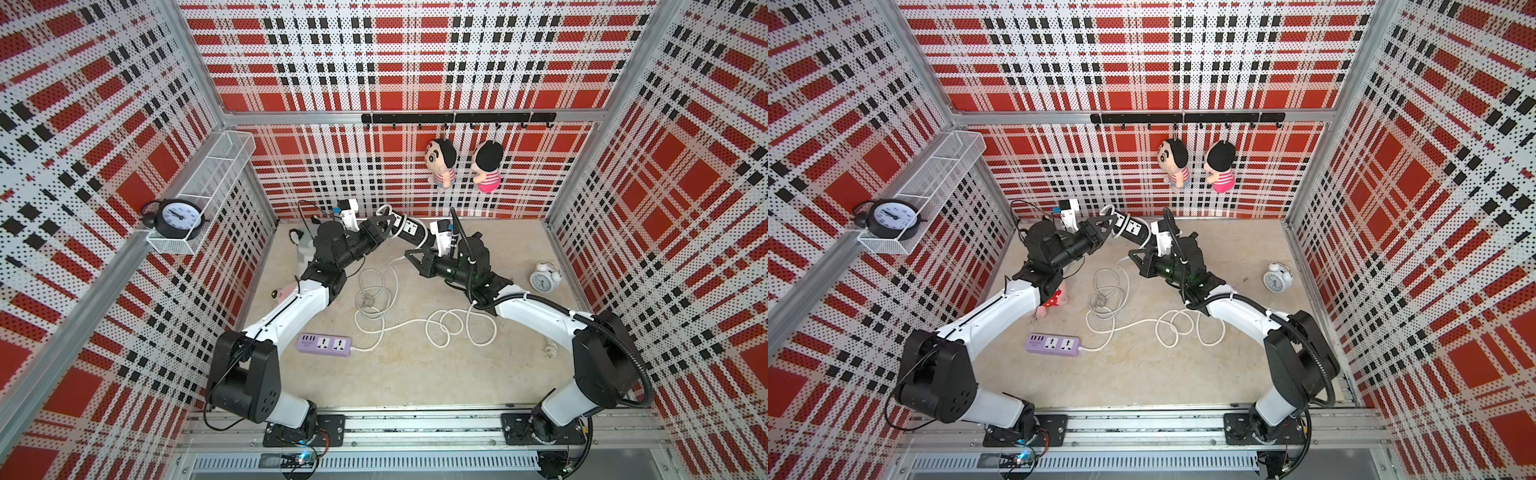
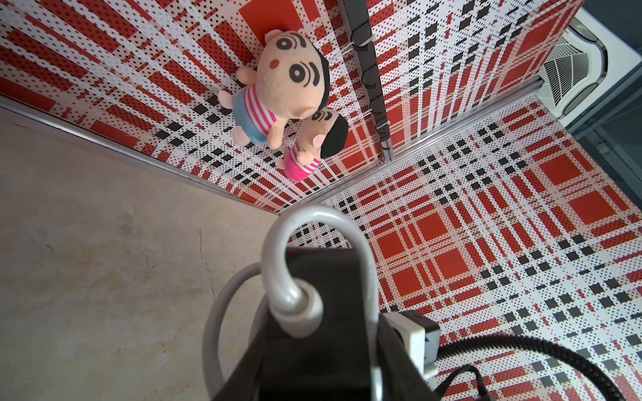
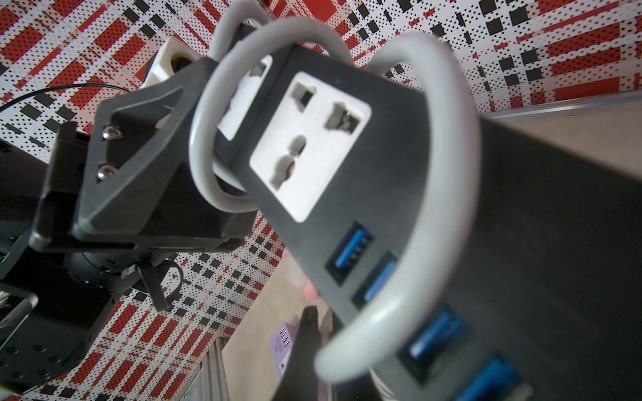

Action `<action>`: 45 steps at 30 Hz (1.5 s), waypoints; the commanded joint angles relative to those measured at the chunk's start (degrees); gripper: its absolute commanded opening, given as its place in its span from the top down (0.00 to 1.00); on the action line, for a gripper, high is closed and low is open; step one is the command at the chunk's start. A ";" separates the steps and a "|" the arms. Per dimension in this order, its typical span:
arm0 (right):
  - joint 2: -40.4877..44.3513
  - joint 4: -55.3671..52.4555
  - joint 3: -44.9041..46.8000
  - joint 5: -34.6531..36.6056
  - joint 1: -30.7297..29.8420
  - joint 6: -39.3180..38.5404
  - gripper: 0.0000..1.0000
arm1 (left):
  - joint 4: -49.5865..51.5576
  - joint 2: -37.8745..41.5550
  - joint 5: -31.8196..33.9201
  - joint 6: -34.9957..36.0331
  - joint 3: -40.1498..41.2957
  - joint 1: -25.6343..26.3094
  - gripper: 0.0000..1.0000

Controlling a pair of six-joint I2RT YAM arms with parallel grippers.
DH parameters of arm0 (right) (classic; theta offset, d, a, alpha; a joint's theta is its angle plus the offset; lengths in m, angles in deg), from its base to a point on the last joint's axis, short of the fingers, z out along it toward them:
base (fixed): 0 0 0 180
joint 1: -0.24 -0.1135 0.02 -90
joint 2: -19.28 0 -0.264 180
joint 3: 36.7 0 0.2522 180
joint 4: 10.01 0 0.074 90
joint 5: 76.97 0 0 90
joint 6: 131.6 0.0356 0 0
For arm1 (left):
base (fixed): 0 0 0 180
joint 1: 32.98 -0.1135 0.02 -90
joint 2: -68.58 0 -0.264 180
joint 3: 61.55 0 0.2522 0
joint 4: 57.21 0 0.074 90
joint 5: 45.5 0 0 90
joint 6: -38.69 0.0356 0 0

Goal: Unwrap the cord wrapped around the power strip
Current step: Unwrap the power cord from the power strip.

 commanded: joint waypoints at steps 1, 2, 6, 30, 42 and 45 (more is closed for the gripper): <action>3.02 -3.03 -0.69 2.26 2.36 -2.40 1.00 | -4.98 2.21 -4.58 -1.25 0.86 -1.33 1.00; 3.61 -3.95 -0.50 1.99 3.26 -2.69 1.00 | -4.98 2.43 -5.57 -1.38 1.34 -1.91 1.00; 6.01 -8.67 1.73 0.60 8.25 -4.02 1.00 | -11.27 4.03 -8.77 -6.32 5.20 -5.48 1.00; 2.89 -28.02 -3.60 5.99 31.29 -26.02 1.00 | -8.45 7.88 -5.73 -6.16 7.92 -15.52 1.00; -0.29 -34.11 -11.02 11.45 36.81 -33.55 1.00 | 13.08 12.53 -1.11 7.97 4.37 -19.38 1.00; -0.88 -35.11 -11.13 10.09 37.17 -34.10 1.00 | 15.19 12.83 -2.46 9.17 4.41 -21.00 1.00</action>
